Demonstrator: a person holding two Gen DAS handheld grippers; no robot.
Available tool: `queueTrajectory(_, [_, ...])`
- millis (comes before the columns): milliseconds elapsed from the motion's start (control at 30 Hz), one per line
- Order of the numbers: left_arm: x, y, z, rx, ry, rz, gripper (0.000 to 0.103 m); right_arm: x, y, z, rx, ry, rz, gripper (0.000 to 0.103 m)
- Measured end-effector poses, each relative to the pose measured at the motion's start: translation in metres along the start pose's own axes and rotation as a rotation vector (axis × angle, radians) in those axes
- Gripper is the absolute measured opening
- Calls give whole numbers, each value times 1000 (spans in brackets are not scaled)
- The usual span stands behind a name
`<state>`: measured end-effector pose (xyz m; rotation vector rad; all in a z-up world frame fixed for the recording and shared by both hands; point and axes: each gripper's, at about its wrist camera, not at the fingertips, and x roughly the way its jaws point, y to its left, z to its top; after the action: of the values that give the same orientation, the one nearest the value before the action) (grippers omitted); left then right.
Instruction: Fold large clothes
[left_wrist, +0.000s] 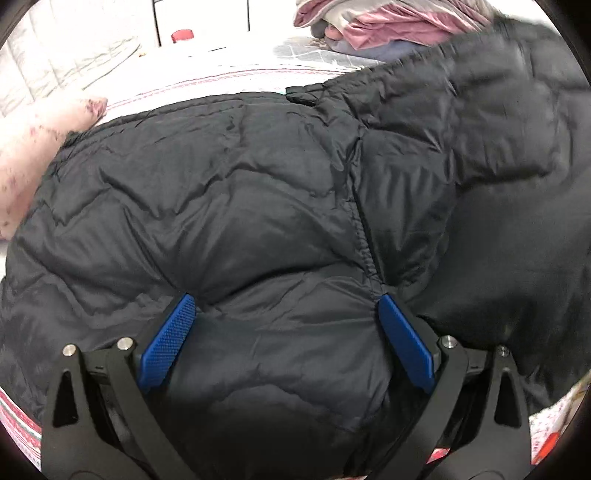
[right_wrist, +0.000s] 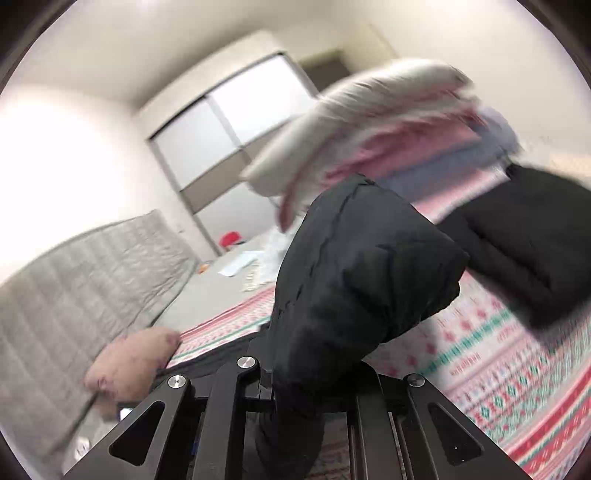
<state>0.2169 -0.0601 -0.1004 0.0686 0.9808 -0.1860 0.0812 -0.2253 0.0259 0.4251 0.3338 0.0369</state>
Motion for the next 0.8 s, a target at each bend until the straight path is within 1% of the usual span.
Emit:
queueTrajectory(67, [2, 0, 2, 17, 7, -1, 99, -1, 12, -2, -50, -6, -4, 12])
queueTrajectory(133, [0, 4, 4, 6, 10, -24, 99, -4, 17, -4, -66, -10, -10, 12])
queueTrajectory(200, [-2, 8, 5, -9, 8, -58, 99, -8, 14, -4, -55, -14, -2, 12])
queueTrajectory(333, [-1, 12, 7, -8, 12, -90, 99, -12, 9, -3, -29, -20, 37, 12])
queueTrajectory(400, [-2, 17, 8, -18, 21, -108, 99, -10, 11, -3, -61, -23, 17, 12])
queueTrajectory(433, [-3, 22, 10, -33, 22, -125, 99, -9, 13, -3, -77, -25, -5, 11])
queueTrajectory(467, [-7, 30, 11, -56, 19, -140, 99, -8, 13, -2, -96, -29, -53, 11])
queueTrajectory(533, [-15, 47, 12, -111, 7, -157, 99, -7, 3, 1, -84, -28, -125, 11])
queueTrajectory(567, [-19, 56, 12, -136, 1, -154, 99, -7, -4, 3, -64, -23, -150, 11])
queueTrajectory(633, [-26, 66, 12, -157, -11, -139, 99, -8, -21, 9, -16, -18, -199, 11])
queueTrajectory(800, [-38, 75, 14, -167, -29, -117, 99, -17, -57, 23, 9, -42, -434, 10])
